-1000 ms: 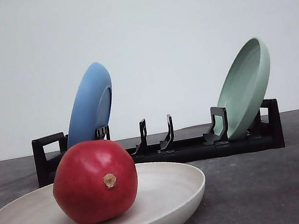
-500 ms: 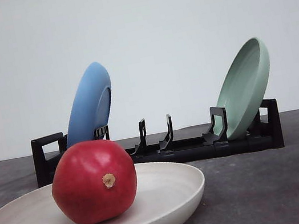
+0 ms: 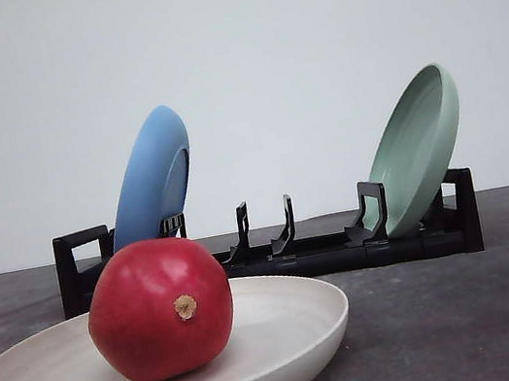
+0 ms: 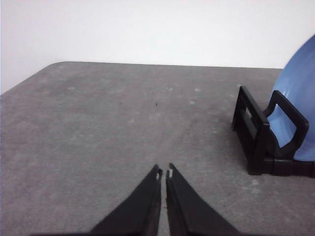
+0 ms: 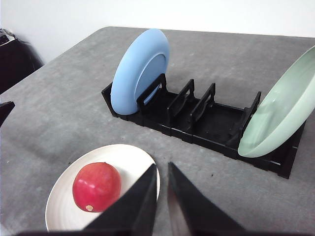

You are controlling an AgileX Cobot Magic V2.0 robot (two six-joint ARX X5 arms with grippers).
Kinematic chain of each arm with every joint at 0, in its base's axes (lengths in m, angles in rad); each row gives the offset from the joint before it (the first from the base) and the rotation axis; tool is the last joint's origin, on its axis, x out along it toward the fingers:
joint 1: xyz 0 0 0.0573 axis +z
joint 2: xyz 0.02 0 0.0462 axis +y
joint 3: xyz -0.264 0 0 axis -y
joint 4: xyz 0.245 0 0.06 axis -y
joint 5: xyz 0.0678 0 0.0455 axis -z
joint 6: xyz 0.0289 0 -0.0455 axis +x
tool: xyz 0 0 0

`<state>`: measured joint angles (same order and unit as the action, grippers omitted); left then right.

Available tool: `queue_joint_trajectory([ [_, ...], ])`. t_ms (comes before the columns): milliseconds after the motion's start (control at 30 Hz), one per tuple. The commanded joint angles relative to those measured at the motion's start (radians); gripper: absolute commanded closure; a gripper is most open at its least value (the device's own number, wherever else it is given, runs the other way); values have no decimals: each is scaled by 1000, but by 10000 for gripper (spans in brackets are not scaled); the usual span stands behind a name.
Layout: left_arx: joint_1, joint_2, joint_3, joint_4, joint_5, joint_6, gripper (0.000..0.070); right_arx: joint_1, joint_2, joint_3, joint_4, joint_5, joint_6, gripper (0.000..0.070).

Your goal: Place pomegranate in white plate

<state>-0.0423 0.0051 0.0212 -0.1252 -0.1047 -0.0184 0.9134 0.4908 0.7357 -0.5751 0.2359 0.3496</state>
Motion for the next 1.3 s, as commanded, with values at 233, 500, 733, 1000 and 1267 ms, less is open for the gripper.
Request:
queue_joint_trajectory([
  [233, 2, -2, -9, -46, 2, 10, 700, 9, 2, 6, 7, 1, 9, 667],
  [500, 2, -2, -9, -69, 77, 43, 700, 9, 2, 6, 7, 1, 9, 667],
  [733, 2, -2, -9, -64, 87, 44, 700, 9, 2, 6, 7, 1, 9, 667],
  [1000, 2, -2, -9, -64, 87, 44, 700, 9, 2, 6, 7, 1, 9, 667],
  [1267, 2, -2, -9, -64, 87, 44, 700, 9, 2, 6, 7, 1, 9, 667],
])
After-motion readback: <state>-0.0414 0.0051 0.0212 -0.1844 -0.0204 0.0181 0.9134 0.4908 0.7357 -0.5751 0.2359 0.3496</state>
